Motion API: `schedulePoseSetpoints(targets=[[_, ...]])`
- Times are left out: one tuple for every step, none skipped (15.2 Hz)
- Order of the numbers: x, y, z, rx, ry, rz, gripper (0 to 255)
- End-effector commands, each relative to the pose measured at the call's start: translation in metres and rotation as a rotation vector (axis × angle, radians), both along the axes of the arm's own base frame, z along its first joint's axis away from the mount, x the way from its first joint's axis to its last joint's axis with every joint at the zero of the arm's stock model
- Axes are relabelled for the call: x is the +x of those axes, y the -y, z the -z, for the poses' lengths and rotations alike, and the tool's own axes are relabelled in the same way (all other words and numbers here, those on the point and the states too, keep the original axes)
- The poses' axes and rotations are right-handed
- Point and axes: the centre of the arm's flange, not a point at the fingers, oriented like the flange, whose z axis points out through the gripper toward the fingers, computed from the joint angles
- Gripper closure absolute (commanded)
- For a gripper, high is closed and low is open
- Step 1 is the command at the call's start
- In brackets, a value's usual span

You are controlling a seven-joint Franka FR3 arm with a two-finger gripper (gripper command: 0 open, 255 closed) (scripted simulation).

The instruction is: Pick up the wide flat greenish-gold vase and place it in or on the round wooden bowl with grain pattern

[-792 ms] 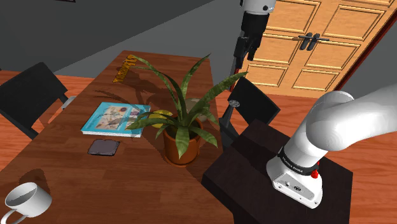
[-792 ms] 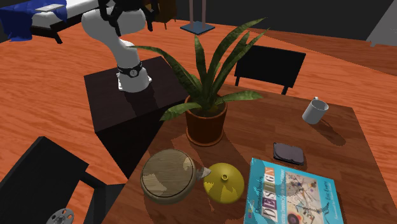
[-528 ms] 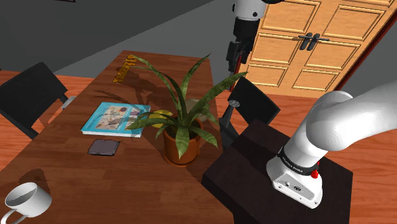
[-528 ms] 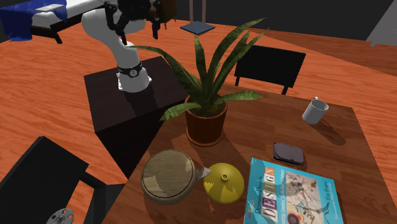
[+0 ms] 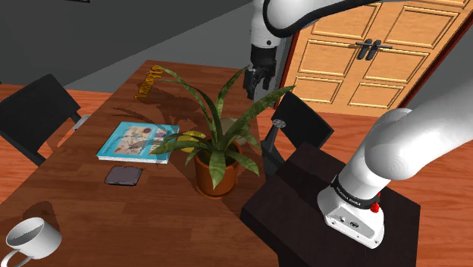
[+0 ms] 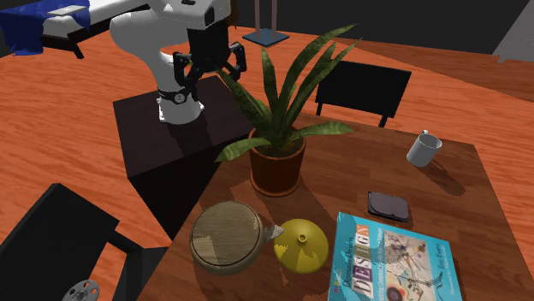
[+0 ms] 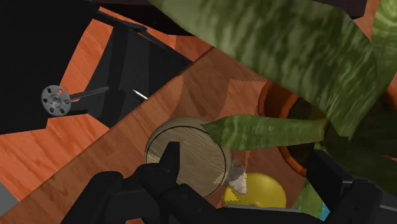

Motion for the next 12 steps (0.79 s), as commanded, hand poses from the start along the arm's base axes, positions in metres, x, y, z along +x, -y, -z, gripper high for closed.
schedulePoseSetpoints(targets=[[0.021, -0.007, 0.021, 0.002, 0.001, 0.002, 0], [0.030, -0.010, 0.030, 0.002, 0.000, 0.003, 0], [0.039, -0.013, 0.039, 0.002, 0.000, 0.005, 0], [0.048, -0.016, 0.048, 0.003, -0.001, 0.006, 0], [0.057, -0.019, 0.058, 0.003, -0.001, 0.007, 0], [0.066, -0.021, 0.067, 0.003, -0.001, 0.008, 0], [0.075, -0.024, 0.076, 0.004, -0.002, 0.009, 0], [0.084, -0.027, 0.085, 0.004, -0.002, 0.010, 0], [0.093, -0.030, 0.095, 0.005, -0.003, 0.011, 0], [0.102, -0.033, 0.104, 0.005, -0.003, 0.012, 0], [0.111, -0.036, 0.113, 0.005, -0.003, 0.013, 0], [0.120, -0.039, 0.122, 0.006, -0.004, 0.014, 0]])
